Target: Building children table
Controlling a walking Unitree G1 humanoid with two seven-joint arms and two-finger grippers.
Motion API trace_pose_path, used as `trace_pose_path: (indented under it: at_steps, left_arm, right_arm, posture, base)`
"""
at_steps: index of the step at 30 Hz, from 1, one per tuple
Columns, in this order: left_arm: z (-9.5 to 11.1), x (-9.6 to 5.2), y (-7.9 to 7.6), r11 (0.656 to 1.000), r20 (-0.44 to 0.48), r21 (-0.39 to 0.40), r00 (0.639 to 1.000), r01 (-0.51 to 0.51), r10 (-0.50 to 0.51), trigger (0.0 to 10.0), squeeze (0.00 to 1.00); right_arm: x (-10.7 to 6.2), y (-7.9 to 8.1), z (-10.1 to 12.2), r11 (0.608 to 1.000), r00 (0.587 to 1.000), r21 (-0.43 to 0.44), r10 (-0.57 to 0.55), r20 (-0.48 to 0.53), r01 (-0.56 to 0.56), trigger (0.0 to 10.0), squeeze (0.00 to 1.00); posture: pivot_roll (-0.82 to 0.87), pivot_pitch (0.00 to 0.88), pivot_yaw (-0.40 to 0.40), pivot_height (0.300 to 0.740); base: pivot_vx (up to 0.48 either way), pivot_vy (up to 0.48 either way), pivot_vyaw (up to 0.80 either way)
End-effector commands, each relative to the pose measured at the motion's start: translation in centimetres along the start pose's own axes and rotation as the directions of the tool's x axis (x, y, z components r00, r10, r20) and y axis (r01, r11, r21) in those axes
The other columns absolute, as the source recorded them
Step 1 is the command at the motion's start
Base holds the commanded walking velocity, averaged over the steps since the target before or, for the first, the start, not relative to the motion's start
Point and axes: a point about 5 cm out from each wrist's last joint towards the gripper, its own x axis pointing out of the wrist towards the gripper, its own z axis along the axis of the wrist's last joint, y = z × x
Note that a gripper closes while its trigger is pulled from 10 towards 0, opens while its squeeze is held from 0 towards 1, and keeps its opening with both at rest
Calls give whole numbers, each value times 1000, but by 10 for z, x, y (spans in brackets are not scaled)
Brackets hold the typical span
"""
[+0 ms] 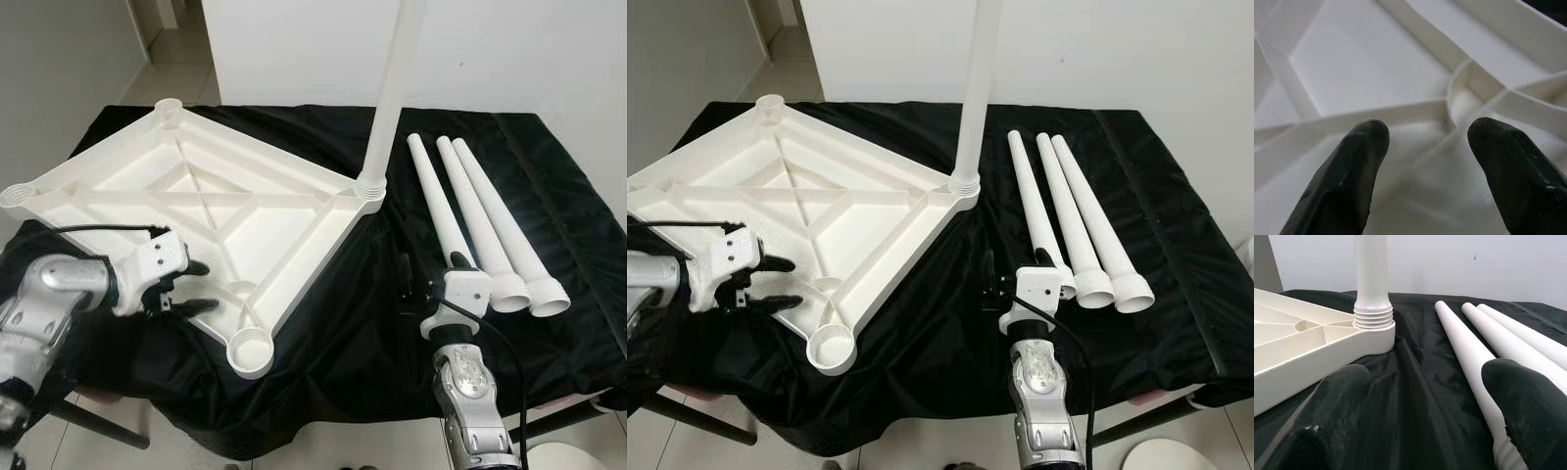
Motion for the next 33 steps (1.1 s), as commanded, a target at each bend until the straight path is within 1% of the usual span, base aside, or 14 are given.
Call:
trace_pose_path:
  at_steps: [1, 5, 7, 14, 15, 16, 17, 20, 24, 25, 26, 27, 28, 33]
  left_arm:
    - [-5, 2, 1, 1000, -30, -2, 1000, -1, 1, 10000, 0]
    - [-5, 7, 2, 1000, -45, 23, 999, 4, -3, 10000, 0]
    - [-8, 15, 0, 998, -83, 49, 996, 39, -35, 10000, 0]
    - [-9, 18, -1, 995, -84, 55, 994, 80, -75, 10000, 0]
    - [-4, 13, 4, 997, -30, 17, 997, 74, -73, 10000, 1000]
    - [-4, 13, 4, 997, -30, 17, 997, 74, -73, 10000, 1000]
    - [1, 9, 8, 997, 22, -12, 997, 78, -77, 10000, 1000]
    - [4, 1, 12, 995, 61, -32, 994, 94, -92, 10000, 1000]
    - [0, -1, 10, 992, 41, -40, 992, 120, -119, 10000, 992]
    - [-5, -1, 6, 987, 13, -47, 988, 152, -152, 10000, 247]
    - [-5, -1, 6, 987, 13, -47, 988, 152, -152, 10000, 247]
    - [-9, -1, 3, 984, 1, -58, 985, 171, -171, 10000, 0]
    - [-11, -4, 1, 979, -2, -84, 983, 185, -186, 10000, 0]
    - [-17, -12, 2, 977, -35, -91, 980, 191, -195, 10000, 0]
  right_arm:
    - [0, 1, 1, 1000, 1000, -1, -1, -1, 1, 10000, 0]
    - [0, 2, 1, 1000, 1000, -1, -2, 0, 2, 10000, 0]
    - [1, 2, 1, 1000, 1000, -1, -5, 3, 5, 10000, 0]
    - [2, 1, 2, 1000, 1000, -4, -10, 6, 10, 10000, 0]
    - [1, -1, 2, 1000, 1000, -6, -17, 5, 17, 10000, 0]
    - [1, -1, 2, 1000, 1000, -6, -17, 5, 17, 10000, 0]
    - [0, -2, 1, 1000, 1000, -7, -22, 5, 22, 10000, 0]
    - [-1, -1, 1, 1000, 1000, -7, -25, 4, 25, 10000, 0]
    - [0, 0, 1, 1000, 1000, -6, -24, 3, 24, 10000, 0]
    - [0, 1, 1, 1000, 1000, -5, -22, 4, 22, 10000, 0]
    - [0, 1, 1, 1000, 1000, -5, -22, 4, 22, 10000, 0]
    - [2, 1, 1, 1000, 1000, -6, -19, 5, 19, 10000, 0]
    - [3, 1, 1, 1000, 1000, -5, -17, 7, 18, 10000, 0]
    - [3, 0, 2, 1000, 1000, -8, -18, 9, 18, 10000, 0]
  posture:
    - [-38, 117, 35, 740]
    - [-38, 117, 35, 740]
    - [-43, 118, 44, 740]
    - [-50, 117, 52, 740]
    - [-51, 118, 56, 740]
    - [-51, 118, 56, 740]
    - [-51, 118, 56, 740]
    - [-51, 116, 56, 740]
    - [-51, 116, 56, 740]
    - [-51, 116, 56, 740]
    - [-51, 116, 56, 740]
    - [-51, 116, 56, 740]
    - [-46, 112, 51, 740]
    - [-45, 111, 50, 740]
  base:
    - [0, 0, 0]
    - [0, 0, 0]
    - [0, 0, 0]
    - [0, 0, 0]
    - [0, 0, 0]
    - [0, 0, 0]
    - [0, 0, 0]
    - [0, 0, 0]
    - [0, 0, 0]
    - [0, 0, 0]
    - [0, 0, 0]
    - [0, 0, 0]
    - [0, 0, 0]
    - [0, 0, 0]
